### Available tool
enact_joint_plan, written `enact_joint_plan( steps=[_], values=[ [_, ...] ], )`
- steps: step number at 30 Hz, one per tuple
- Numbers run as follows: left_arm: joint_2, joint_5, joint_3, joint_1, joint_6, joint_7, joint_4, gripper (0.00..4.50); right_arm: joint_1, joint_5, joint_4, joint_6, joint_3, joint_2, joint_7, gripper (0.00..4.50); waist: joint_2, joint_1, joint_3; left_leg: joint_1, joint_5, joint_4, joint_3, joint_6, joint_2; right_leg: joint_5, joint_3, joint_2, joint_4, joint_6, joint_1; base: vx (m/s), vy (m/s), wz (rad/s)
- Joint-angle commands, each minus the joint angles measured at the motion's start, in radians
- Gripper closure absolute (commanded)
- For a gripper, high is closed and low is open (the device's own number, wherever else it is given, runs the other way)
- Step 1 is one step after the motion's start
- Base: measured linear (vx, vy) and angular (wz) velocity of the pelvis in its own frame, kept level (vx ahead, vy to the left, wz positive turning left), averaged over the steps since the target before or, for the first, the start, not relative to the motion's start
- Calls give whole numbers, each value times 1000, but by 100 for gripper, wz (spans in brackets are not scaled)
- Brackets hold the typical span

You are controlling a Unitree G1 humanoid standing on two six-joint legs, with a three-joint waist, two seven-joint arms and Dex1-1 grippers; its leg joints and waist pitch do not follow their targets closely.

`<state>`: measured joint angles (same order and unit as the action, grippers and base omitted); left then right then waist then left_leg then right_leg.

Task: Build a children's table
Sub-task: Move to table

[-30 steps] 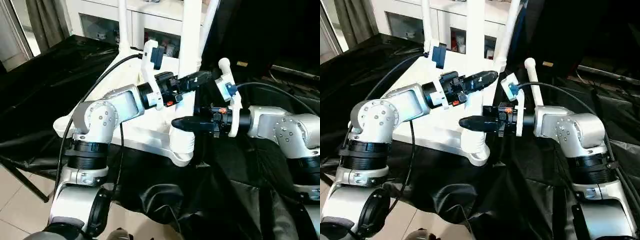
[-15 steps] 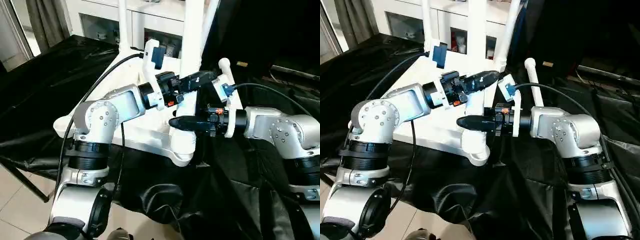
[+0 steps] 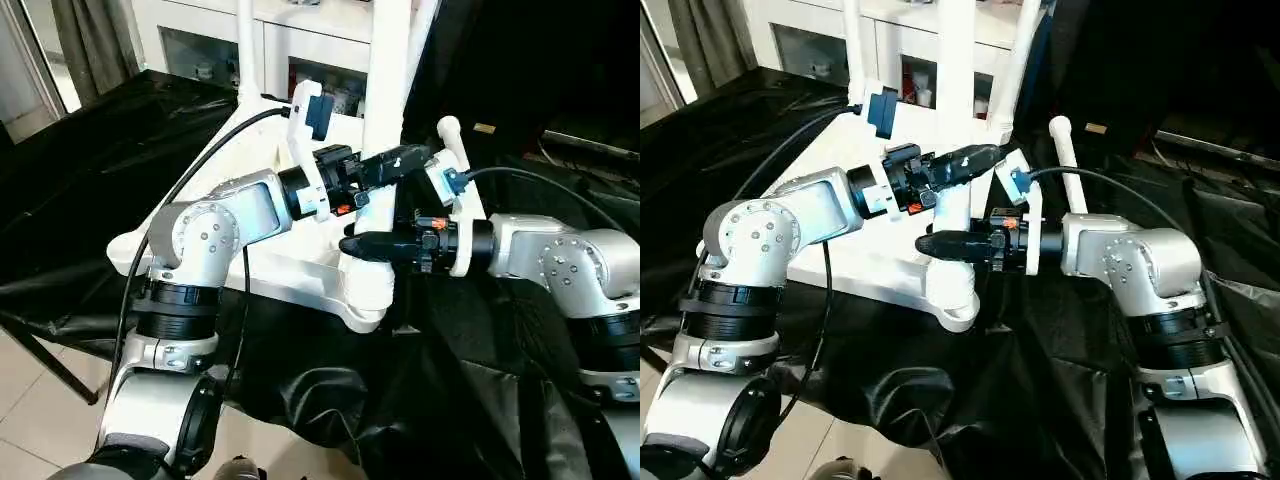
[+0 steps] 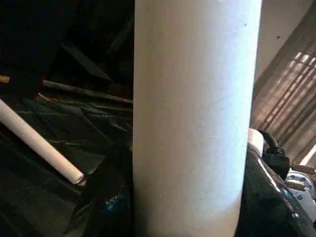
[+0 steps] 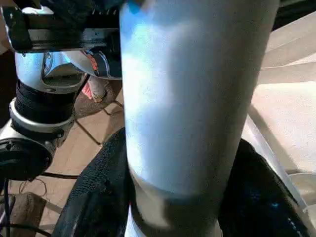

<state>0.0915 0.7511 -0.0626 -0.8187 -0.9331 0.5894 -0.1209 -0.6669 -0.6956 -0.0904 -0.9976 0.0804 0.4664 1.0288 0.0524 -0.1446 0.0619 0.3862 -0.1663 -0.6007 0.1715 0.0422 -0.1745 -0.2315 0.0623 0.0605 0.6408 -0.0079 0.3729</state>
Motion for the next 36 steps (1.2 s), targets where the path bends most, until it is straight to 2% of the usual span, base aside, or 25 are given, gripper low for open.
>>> enact_joint_plan(
  steps=[1, 7, 13, 15, 19, 29, 31, 35, 36],
  values=[
    [-3, 8, 7, -13, 5, 16, 32, 260, 7, 11, 14, -1, 8, 13, 2, 189, 10, -2, -73, -21, -61, 61, -16, 3, -56, 23, -53, 93, -69, -210, -49, 0, 0, 0],
    [-1, 10, 11, -9, 5, 20, 36, 260, -2, -13, 10, -47, -5, 10, -8, 176, 9, -2, -74, -21, -57, 60, -16, -1, -57, 25, -52, 92, -68, -216, -49, 0, 0, 0],
    [-1, 8, 12, -9, 6, 26, 36, 260, -3, -31, 11, -74, -11, 14, -1, 176, 9, -2, -73, -22, -70, 62, -16, 8, -58, -2, -52, 93, -71, -209, -48, 0, 0, 0],
    [-2, 8, 13, -8, 6, 27, 37, 260, -2, -32, 10, -78, -14, 12, -4, 207, 10, -2, -73, -21, -64, 61, -16, 8, -57, 10, -53, 93, -70, -209, -49, 0, 0, 0],
    [-4, 8, 16, -7, 6, 28, 41, 260, -4, -37, -1, -86, -33, -1, -23, 239, 10, -2, -73, -21, -63, 61, -16, 7, -57, 13, -53, 94, -69, -210, -49, 0, 0, 0],
    [1, 8, 15, -7, 6, 39, 37, 260, -6, -49, 5, -82, -54, -4, -24, 254, 7, -2, -73, -21, -68, 62, -17, 14, -57, 11, -52, 93, -70, -208, -49, 0, 0, 0],
    [2, 7, 14, -8, 7, 40, 35, 260, -2, -45, 12, -69, -52, -1, -27, 198, 7, -2, -73, -22, -70, 62, -16, 15, -57, 10, -52, 93, -70, -208, -49, 0, 0, 0],
    [3, 7, 15, -8, 8, 43, 34, 260, -3, -50, 8, -71, -64, -4, -42, 176, 7, -3, -73, -22, -68, 61, -15, 15, -57, 17, -53, 93, -69, -211, -48, 0, 0, 0],
    [3, 7, 15, -9, 8, 42, 33, 260, -4, -51, 4, -74, -70, -6, -47, 150, 7, -3, -73, -22, -67, 62, -16, 15, -57, 17, -52, 93, -69, -212, -49, 0, 0, 0]
  ],
)
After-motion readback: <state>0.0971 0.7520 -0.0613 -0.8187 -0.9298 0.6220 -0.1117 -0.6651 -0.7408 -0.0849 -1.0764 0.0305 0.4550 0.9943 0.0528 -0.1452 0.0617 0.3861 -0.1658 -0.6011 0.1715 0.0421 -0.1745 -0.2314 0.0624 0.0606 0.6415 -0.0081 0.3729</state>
